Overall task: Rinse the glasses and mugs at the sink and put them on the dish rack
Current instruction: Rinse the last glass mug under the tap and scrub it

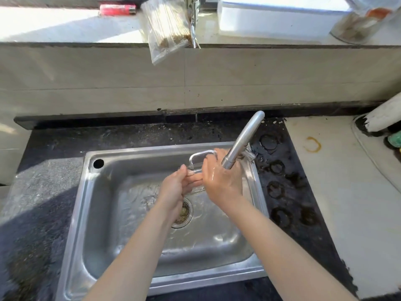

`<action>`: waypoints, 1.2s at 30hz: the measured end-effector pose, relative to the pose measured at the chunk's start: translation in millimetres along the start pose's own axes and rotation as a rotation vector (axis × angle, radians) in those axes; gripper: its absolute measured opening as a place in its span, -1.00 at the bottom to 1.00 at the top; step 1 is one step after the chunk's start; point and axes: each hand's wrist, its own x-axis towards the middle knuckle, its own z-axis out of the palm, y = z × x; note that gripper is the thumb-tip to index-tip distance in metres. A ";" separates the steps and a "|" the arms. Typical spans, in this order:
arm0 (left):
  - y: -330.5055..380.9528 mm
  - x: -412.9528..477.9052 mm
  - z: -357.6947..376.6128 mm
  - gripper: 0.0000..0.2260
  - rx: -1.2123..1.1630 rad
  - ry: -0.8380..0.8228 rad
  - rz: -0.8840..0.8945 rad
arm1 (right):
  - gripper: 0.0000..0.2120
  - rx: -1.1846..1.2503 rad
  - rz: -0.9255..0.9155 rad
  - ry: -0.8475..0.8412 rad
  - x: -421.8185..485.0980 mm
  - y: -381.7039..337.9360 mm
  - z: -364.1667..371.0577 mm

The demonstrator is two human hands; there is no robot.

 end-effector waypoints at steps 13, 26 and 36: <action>-8.1 -15.5 7.0 -0.71 -0.284 -0.064 -0.066 | -0.50 0.775 0.475 0.169 -12.7 5.2 -7.6; -22.7 -12.5 16.2 -0.73 -0.658 -0.043 -0.359 | -0.30 1.524 0.546 -0.003 -4.4 0.4 -21.4; -26.9 3.5 18.7 -0.64 -0.439 0.227 -0.384 | -0.79 1.656 0.646 -0.141 -11.8 -7.6 -25.2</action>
